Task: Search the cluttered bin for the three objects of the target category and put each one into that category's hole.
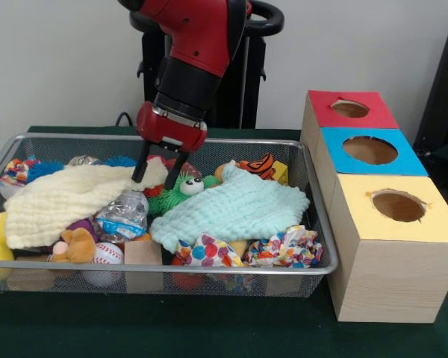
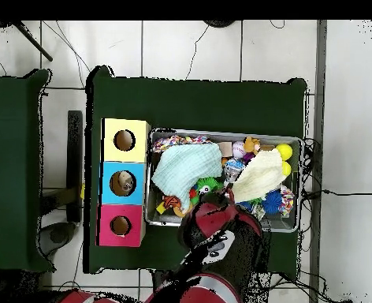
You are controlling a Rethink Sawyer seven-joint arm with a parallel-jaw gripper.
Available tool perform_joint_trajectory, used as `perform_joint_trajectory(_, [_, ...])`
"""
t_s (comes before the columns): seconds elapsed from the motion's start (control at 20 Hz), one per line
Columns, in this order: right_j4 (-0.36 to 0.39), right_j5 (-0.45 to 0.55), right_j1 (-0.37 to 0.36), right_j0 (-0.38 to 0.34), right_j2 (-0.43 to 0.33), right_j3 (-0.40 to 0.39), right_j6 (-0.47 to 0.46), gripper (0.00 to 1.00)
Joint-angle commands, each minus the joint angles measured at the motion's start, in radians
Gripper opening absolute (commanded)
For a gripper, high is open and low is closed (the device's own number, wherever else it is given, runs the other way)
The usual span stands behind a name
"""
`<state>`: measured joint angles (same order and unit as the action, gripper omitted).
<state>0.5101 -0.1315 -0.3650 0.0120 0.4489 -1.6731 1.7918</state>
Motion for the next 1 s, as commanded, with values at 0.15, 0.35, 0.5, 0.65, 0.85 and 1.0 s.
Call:
perform_joint_trajectory(0.15, [-0.055, 0.097, -0.016, -0.034, -0.161, 0.091, 0.103, 1.0])
perform_joint_trajectory(0.35, [-0.052, 0.092, -0.034, -0.052, -0.187, 0.081, 0.108, 1.0])
perform_joint_trajectory(0.5, [-0.054, 0.085, -0.031, -0.052, -0.184, 0.079, 0.112, 1.0])
perform_joint_trajectory(0.65, [-0.059, 0.074, -0.024, -0.045, -0.173, 0.079, 0.118, 1.0])
perform_joint_trajectory(0.85, [-0.066, 0.058, -0.018, -0.041, -0.163, 0.075, 0.127, 1.0])
perform_joint_trajectory(1.0, [-0.075, 0.044, -0.018, -0.042, -0.16, 0.07, 0.137, 1.0])
